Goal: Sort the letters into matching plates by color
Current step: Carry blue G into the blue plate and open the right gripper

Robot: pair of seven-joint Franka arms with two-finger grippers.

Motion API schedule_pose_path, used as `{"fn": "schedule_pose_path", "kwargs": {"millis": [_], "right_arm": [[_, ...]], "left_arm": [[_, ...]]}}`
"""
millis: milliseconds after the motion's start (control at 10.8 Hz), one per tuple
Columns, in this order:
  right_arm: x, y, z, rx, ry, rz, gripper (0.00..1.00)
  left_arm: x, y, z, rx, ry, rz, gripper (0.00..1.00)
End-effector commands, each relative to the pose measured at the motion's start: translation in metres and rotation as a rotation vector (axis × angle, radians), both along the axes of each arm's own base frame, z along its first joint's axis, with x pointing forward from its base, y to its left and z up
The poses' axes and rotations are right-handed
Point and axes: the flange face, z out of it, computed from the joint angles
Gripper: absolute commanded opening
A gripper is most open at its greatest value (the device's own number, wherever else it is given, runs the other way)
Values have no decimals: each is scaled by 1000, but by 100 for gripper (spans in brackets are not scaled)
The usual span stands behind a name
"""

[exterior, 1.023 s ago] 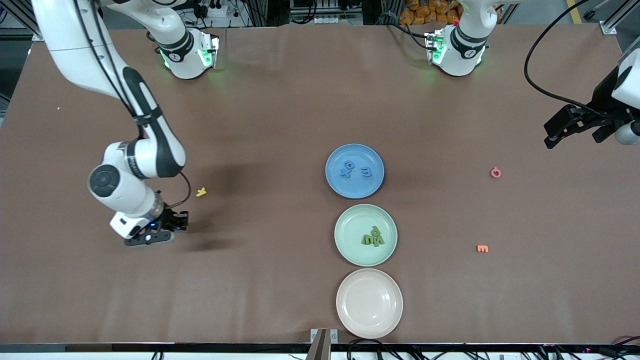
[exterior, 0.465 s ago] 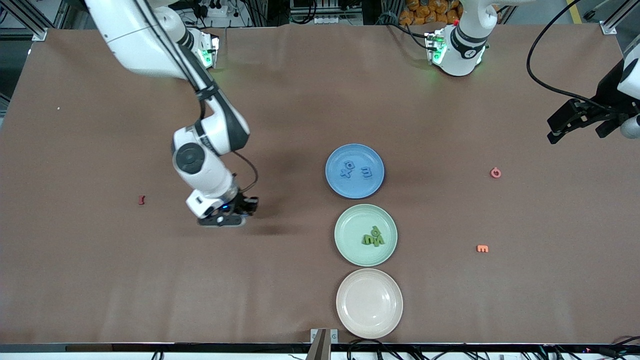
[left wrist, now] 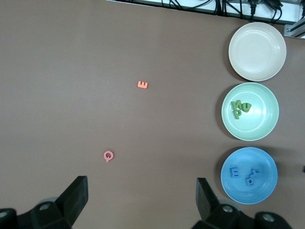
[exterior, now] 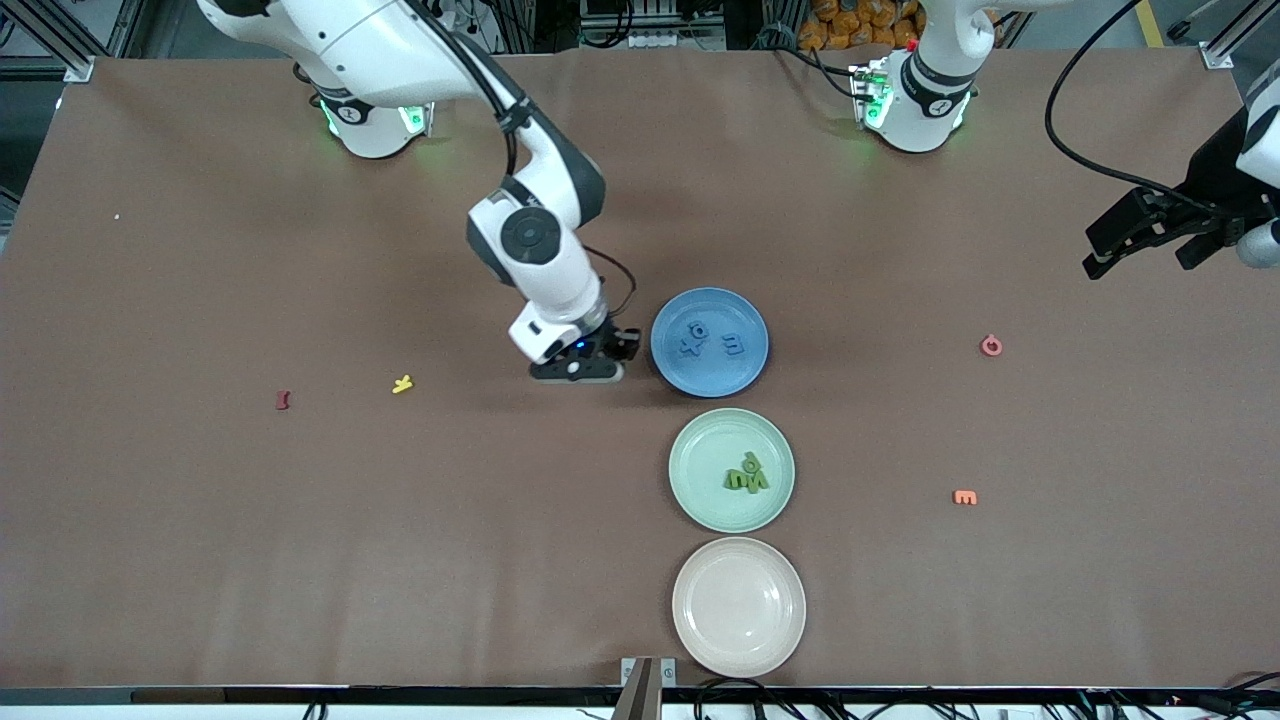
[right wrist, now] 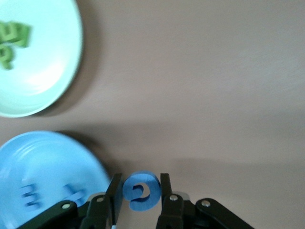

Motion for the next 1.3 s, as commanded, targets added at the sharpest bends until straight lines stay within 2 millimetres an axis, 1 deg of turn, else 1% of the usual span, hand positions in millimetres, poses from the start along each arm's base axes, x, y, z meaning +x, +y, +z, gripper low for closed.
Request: {"fn": "schedule_pose_path", "kwargs": {"millis": [0, 186, 372, 465, 558, 651, 744, 930, 1023, 1116, 1209], "right_arm": [[-5, 62, 2, 66, -6, 9, 29], [-16, 89, -2, 87, -6, 47, 29], [-18, 107, -8, 114, 1, 62, 29], [-23, 115, -11, 124, 7, 74, 30], [-26, 121, -13, 130, 11, 76, 36], [-28, 123, -14, 130, 20, 71, 99], [-27, 121, -14, 127, 15, 80, 100], [-20, 115, -6, 119, 2, 104, 100], [-9, 101, -1, 85, 20, 127, 100], [6, 81, 5, 48, 33, 163, 100], [28, 53, 11, 17, 32, 190, 100]], "left_arm": [[-13, -3, -6, -16, 66, -57, 100], [-14, -2, -10, -11, 82, -92, 100], [-12, 1, -14, -10, 92, -86, 100], [-10, 2, -22, -7, 115, -94, 100], [-10, 1, -25, -4, 125, -105, 100], [-10, 1, -26, 2, 133, -106, 100], [-10, 1, -26, 4, 133, -106, 100], [-9, 1, -28, 6, 136, -105, 100], [-8, 3, -29, 6, 139, -102, 100], [-8, 2, -31, 6, 146, -104, 100], [-8, 2, -30, 8, 145, -102, 100]]}}
